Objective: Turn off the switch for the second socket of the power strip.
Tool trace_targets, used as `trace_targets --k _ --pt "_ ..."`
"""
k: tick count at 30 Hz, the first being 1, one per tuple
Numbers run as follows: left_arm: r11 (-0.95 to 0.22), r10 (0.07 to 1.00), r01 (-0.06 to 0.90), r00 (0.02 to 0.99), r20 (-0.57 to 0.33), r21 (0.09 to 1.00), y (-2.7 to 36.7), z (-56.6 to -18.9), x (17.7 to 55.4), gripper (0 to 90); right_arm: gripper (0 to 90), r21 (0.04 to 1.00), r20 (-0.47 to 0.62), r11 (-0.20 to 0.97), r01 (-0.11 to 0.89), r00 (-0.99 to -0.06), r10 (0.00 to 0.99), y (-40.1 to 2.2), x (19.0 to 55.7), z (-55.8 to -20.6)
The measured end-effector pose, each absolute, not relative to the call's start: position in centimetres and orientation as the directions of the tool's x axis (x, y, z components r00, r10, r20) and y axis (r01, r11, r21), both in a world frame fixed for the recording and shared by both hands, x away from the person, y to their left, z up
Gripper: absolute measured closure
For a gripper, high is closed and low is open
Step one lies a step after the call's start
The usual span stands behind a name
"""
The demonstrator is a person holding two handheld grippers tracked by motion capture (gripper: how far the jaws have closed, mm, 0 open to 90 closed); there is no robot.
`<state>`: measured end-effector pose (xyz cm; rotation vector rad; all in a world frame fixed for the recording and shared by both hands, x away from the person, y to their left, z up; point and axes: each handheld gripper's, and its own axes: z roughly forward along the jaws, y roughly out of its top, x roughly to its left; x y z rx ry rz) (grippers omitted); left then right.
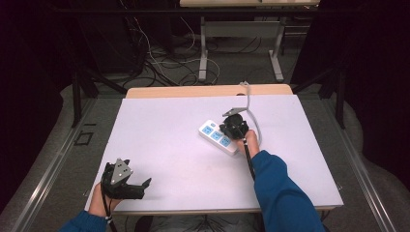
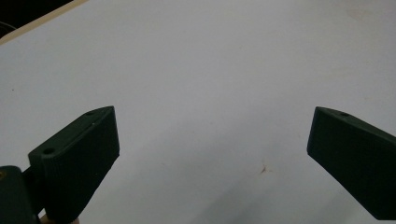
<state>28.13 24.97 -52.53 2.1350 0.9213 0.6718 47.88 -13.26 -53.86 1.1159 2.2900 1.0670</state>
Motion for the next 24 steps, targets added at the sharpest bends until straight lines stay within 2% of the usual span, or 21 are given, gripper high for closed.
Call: trace_targets --k 24 --pt "-0.497 0.772 0.403 0.609 0.18 0.769 24.88 -52.6 28.14 2.2 90.0 0.769 -0.02 0.395 0.503 -0.598 0.801 -13.03 47.75 -53.9"
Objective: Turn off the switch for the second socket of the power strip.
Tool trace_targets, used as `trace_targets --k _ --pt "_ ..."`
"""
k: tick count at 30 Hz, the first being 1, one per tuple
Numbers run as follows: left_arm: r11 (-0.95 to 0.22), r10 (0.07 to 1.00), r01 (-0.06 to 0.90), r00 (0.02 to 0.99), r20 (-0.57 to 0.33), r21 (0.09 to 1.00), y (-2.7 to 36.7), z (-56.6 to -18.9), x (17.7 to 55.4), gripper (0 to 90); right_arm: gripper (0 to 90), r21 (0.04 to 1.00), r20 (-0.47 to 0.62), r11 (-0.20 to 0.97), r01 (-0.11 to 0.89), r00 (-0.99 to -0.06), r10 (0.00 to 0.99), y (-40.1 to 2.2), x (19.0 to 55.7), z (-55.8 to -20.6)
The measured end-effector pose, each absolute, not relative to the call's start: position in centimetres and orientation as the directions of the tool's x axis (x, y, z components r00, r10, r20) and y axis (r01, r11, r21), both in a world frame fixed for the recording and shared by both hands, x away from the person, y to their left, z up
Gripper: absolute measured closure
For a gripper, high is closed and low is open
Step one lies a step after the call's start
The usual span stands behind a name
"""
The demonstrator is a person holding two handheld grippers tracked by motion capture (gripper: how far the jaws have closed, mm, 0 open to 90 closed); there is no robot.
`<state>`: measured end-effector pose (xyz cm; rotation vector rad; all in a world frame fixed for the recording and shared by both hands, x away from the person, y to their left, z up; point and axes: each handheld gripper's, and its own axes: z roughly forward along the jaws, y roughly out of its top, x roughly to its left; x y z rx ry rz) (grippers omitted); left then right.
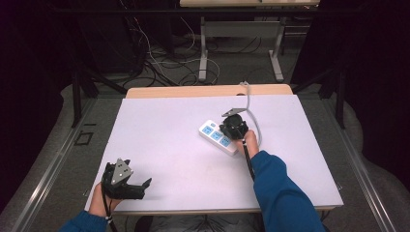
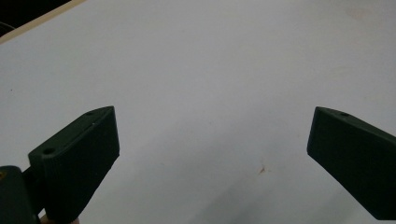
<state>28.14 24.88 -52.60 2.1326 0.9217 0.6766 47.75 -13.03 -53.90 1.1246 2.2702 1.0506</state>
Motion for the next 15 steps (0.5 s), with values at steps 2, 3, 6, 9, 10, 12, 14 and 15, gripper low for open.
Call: trace_targets --k 2,3,6,9,10,12,14,15 --pt "-0.497 0.771 0.403 0.612 0.178 0.768 24.87 -52.6 28.15 2.2 90.0 0.768 -0.019 0.395 0.504 -0.598 0.801 -13.02 47.74 -53.9" --pt "-0.495 0.771 0.404 0.612 0.174 0.769 24.86 -52.61 28.14 2.2 90.0 0.767 -0.02 0.396 0.504 -0.599 0.801 -13.02 47.74 -53.9" --pt "-0.496 0.773 0.403 0.609 0.18 0.769 24.87 -52.6 28.14 2.2 90.0 0.767 -0.019 0.395 0.505 -0.598 0.801 -13.02 47.74 -53.91" --pt "-0.494 0.772 0.404 0.611 0.174 0.77 24.85 -52.61 28.13 2.2 90.0 0.767 -0.014 0.393 0.507 -0.599 0.801 -13.05 47.76 -53.91" --pt "-0.493 0.772 0.405 0.611 0.174 0.77 24.86 -52.61 28.13 2.2 90.0 0.767 -0.014 0.393 0.507 -0.599 0.8 -13.05 47.76 -53.91" --pt "-0.493 0.772 0.404 0.611 0.174 0.77 24.86 -52.61 28.13 2.2 90.0 0.764 -0.011 0.393 0.511 -0.6 0.8 -13.06 47.75 -53.89" --pt "-0.494 0.772 0.404 0.611 0.174 0.77 24.86 -52.61 28.13 2.3 90.0 0.767 -0.011 0.392 0.508 -0.6 0.8 -13.05 47.77 -53.92" --pt "-0.494 0.772 0.404 0.611 0.174 0.77 24.86 -52.61 28.13 2.2 90.0 0.768 -0.01 0.392 0.507 -0.602 0.798 -13.06 47.79 -53.93"
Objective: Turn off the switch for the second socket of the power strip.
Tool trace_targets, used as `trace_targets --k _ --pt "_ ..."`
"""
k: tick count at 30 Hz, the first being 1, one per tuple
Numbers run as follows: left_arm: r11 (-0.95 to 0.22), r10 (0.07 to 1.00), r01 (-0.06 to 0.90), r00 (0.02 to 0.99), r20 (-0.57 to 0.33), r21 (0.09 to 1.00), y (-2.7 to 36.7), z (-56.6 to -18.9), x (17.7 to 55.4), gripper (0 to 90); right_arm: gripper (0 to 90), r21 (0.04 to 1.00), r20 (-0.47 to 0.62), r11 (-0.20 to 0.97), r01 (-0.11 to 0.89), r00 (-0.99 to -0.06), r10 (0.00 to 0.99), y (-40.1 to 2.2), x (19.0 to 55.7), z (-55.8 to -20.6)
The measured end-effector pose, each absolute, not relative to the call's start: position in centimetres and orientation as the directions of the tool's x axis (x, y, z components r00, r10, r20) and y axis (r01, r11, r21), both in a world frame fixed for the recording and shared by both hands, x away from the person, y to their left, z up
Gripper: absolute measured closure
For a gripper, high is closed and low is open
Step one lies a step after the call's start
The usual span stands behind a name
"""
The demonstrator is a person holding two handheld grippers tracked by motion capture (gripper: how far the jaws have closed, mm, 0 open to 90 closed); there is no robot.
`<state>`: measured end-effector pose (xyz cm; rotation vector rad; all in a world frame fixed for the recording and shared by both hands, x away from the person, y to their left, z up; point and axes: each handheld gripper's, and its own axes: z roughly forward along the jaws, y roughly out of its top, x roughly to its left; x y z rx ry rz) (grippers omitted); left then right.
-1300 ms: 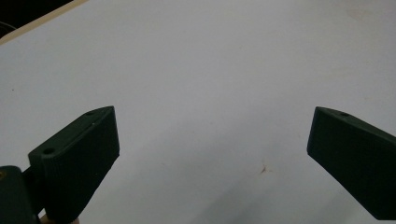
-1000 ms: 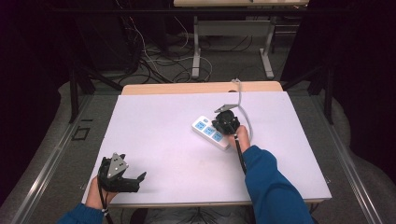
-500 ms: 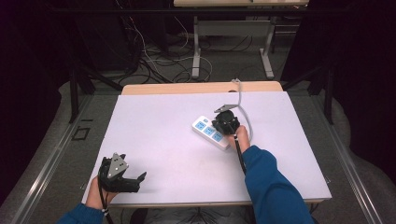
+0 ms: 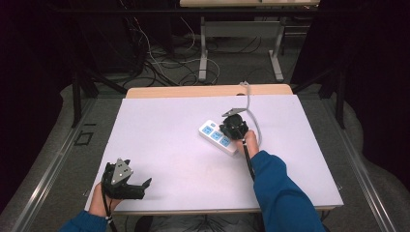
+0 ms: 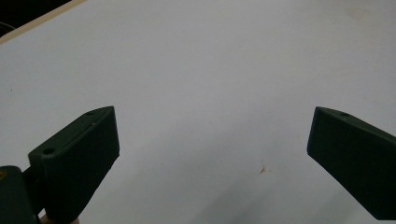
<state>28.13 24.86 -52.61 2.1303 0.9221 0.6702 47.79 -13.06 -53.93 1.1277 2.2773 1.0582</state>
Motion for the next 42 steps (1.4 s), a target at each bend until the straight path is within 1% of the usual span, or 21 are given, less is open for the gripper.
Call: trace_targets --k 25,28,42 --pt "-0.496 0.771 0.403 0.612 0.177 0.769 24.85 -52.59 28.13 2.3 90.0 0.778 -0.002 0.379 0.501 -0.601 0.799 -13.02 47.82 -54.1" --pt "-0.496 0.771 0.403 0.612 0.176 0.769 24.85 -52.6 28.13 2.3 90.0 0.764 -0.009 0.393 0.511 -0.601 0.799 -13.05 47.79 -53.99" --pt "-0.495 0.771 0.403 0.612 0.176 0.769 24.85 -52.59 28.12 2.2 90.0 0.765 -0.016 0.394 0.51 -0.596 0.803 -12.98 47.74 -53.99"
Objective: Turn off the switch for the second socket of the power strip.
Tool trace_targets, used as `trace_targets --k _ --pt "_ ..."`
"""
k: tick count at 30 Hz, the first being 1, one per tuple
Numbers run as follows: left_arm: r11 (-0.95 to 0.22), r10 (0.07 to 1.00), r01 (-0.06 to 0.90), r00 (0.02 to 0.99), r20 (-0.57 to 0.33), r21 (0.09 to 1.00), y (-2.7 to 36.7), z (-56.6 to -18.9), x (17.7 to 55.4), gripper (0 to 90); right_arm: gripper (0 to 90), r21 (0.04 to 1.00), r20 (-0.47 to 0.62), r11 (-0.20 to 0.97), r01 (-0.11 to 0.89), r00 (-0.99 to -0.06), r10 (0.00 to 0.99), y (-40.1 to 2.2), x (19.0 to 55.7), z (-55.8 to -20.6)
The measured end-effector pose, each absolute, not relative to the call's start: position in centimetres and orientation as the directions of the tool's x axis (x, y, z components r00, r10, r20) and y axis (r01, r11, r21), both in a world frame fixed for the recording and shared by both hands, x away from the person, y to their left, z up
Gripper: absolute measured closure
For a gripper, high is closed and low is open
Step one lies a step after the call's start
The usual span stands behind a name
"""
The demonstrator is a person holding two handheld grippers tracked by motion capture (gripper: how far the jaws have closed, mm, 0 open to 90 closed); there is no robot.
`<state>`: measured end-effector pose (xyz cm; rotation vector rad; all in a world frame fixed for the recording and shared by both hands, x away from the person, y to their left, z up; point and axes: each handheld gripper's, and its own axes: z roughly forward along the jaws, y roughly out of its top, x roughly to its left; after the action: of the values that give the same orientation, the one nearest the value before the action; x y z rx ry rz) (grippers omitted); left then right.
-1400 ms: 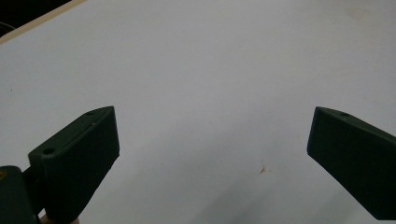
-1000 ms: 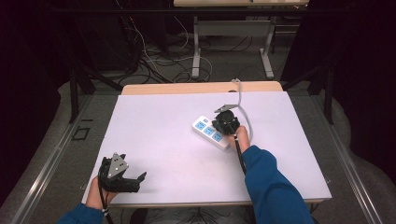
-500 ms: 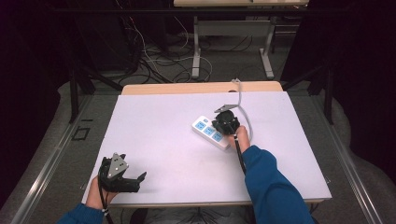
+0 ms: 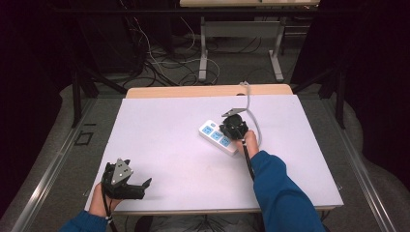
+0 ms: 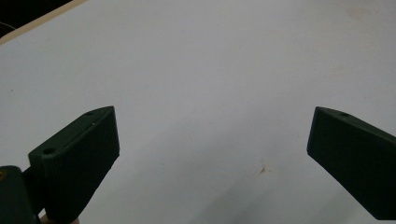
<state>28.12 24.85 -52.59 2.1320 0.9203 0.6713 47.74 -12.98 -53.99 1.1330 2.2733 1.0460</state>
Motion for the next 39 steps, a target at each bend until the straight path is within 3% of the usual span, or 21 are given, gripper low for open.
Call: trace_targets --k 39 --pt "-0.498 0.77 0.405 0.613 0.176 0.767 24.89 -52.53 28.1 2.3 90.0 0.767 -0.042 0.406 0.498 -0.592 0.805 -12.75 47.53 -53.97"
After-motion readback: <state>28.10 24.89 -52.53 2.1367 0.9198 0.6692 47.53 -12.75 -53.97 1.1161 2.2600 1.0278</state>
